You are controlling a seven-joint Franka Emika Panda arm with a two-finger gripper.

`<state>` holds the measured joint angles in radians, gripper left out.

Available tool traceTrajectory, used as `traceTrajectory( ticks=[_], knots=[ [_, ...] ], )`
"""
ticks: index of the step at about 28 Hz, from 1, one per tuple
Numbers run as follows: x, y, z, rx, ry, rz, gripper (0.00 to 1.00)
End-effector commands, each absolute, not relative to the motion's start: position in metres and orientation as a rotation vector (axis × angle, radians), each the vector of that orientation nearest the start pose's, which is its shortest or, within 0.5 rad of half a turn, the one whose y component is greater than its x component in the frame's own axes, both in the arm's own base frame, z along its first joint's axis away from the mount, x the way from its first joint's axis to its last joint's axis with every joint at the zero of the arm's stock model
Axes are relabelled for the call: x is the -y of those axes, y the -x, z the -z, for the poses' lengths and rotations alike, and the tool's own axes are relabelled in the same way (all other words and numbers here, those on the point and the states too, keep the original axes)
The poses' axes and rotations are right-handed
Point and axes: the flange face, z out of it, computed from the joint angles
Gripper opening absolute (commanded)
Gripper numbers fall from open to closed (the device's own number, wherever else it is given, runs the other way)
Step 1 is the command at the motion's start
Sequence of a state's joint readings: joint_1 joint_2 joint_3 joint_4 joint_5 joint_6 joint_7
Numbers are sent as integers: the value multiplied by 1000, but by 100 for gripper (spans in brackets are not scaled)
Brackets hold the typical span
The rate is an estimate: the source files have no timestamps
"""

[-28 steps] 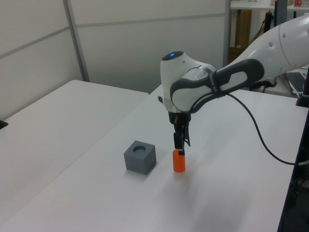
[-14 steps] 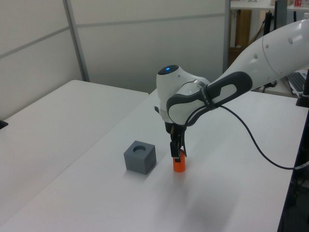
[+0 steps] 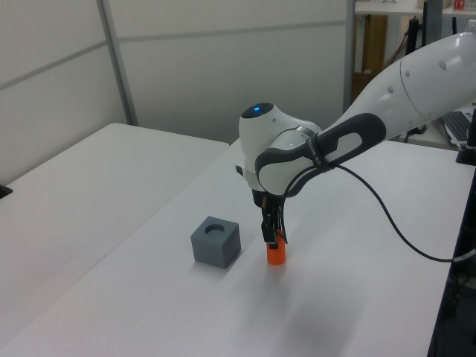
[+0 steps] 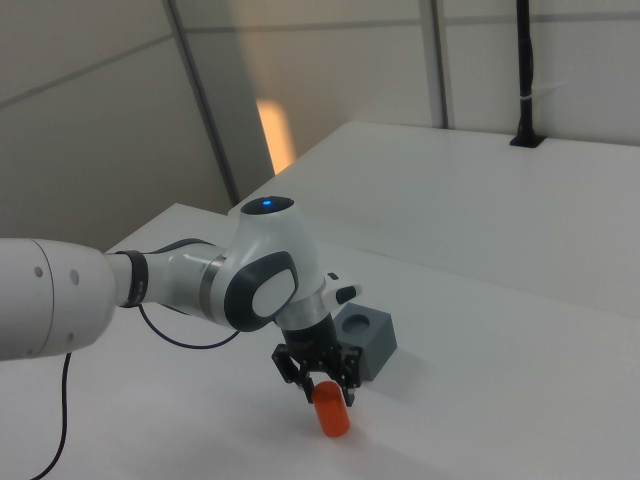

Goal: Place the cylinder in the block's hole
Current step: 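Carry the held cylinder over the hole in the grey block, then lower the cylinder down into the block's hole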

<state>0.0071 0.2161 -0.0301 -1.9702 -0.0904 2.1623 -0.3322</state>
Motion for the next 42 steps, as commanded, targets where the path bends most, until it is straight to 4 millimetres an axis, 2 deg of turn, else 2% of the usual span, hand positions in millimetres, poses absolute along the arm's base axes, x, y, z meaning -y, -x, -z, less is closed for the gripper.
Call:
traceTrajectory(
  ticks=[1, 6, 7, 11, 13, 14, 16, 19, 21, 23, 25, 27, 32, 37, 42],
  knots=[
    [16, -594, -366, 667, 3157, -81, 26],
    [15, -588, -378, 668, 3148, -129, 2],
    [16, -587, -378, 667, 3146, -141, 0],
    [14, -594, -401, 639, 3144, -115, 0],
    [14, -604, -423, 607, 3135, -62, 0],
    [12, -614, -447, 564, 3106, -8, 0],
    [11, -623, -471, 519, 3072, 57, 0],
    [11, -632, -498, 479, 3043, 150, 0],
    [12, -639, -507, 456, 3039, 197, 0],
    [11, -642, -510, 438, 3042, 215, 0],
    [11, -650, -505, 424, 3044, 212, 1],
    [10, -666, -509, 399, 3034, 252, 1],
    [6, -688, -494, 360, 3034, 285, 2],
    [-12, -702, -479, 372, 3033, 378, 2],
    [-17, -703, -472, 376, 3041, 367, 3]
  ],
)
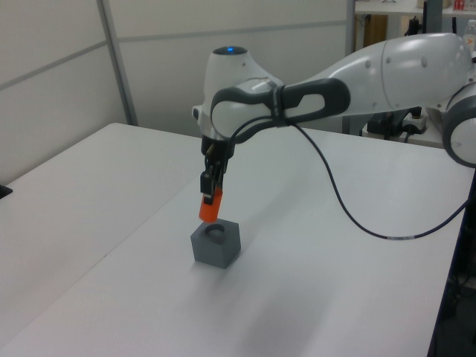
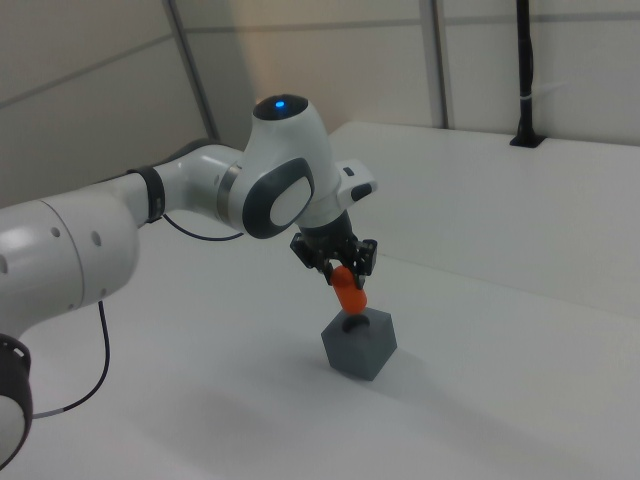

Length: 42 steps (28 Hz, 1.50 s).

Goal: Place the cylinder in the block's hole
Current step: 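Lower the cylinder down into the block's hole, then open the gripper to release the cylinder and raise it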

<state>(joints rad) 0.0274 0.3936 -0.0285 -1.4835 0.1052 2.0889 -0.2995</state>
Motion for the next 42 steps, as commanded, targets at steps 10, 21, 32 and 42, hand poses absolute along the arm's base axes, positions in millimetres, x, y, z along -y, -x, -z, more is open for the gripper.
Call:
traceTrajectory(
  ticks=[10, 21, 32, 42],
  knots=[
    [-15, -697, -451, 373, 3048, 298, 5],
    [-11, -694, -442, 382, 3065, 259, 5],
    [-3, -692, -435, 377, 3078, 237, 5],
    [-1, -691, -433, 371, 3088, 219, 100]
  ],
)
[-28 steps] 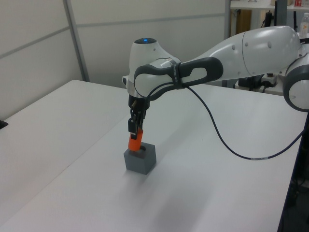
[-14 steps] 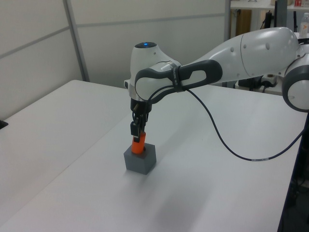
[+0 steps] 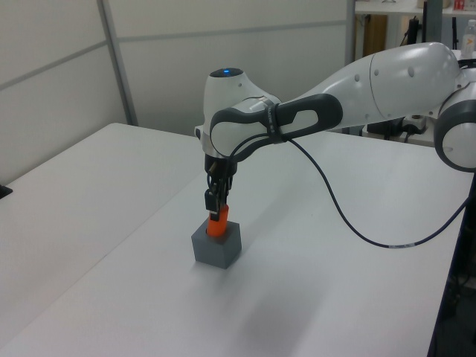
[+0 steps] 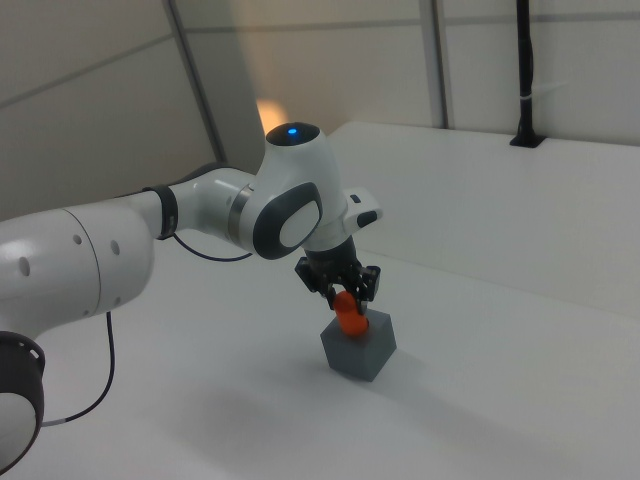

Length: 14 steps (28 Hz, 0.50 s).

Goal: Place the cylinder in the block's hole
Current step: 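Open the gripper to release the cylinder and raise it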

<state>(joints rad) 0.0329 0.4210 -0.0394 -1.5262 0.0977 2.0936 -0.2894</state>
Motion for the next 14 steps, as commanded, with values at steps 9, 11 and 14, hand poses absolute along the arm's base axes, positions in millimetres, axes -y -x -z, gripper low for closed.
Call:
traceTrajectory(
  ticks=[9, 11, 14],
  knots=[
    [20, -678, -459, 358, 3116, 88, 100],
    [36, -670, -467, 318, 3128, 42, 100],
    [51, -660, -477, 289, 3135, -17, 100]
  ],
)
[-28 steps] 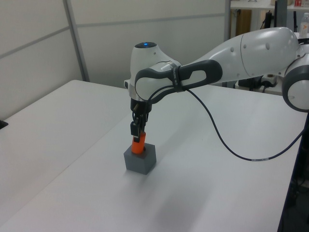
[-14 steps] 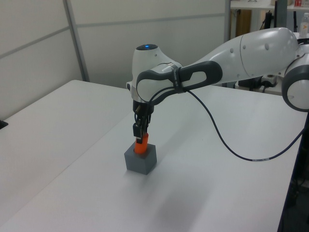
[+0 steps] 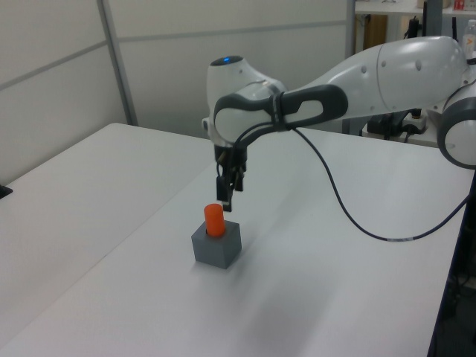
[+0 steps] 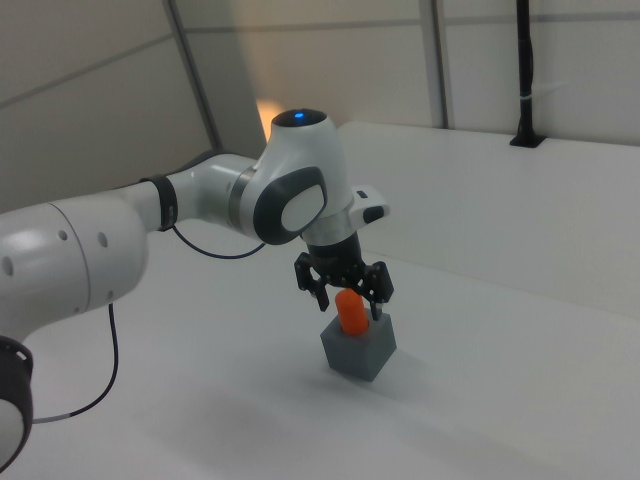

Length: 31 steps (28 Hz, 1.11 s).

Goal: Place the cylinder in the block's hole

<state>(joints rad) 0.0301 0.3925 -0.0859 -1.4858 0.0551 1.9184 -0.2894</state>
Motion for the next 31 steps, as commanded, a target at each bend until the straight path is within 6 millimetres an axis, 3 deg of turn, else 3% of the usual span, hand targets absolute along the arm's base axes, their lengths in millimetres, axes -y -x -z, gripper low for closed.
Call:
traceTrajectory(
  ticks=[1, 3, 7, 13, 21, 31],
  knots=[
    [54, -657, -481, 282, 3141, -28, 100],
    [63, -651, -491, 270, 3162, -47, 100],
    [68, -644, -486, 253, 3169, -144, 100],
    [77, -643, -483, 250, 3178, -156, 100],
    [78, -642, -484, 234, 3177, -157, 100],
    [65, -639, -486, 258, 3166, -192, 100]
  ],
)
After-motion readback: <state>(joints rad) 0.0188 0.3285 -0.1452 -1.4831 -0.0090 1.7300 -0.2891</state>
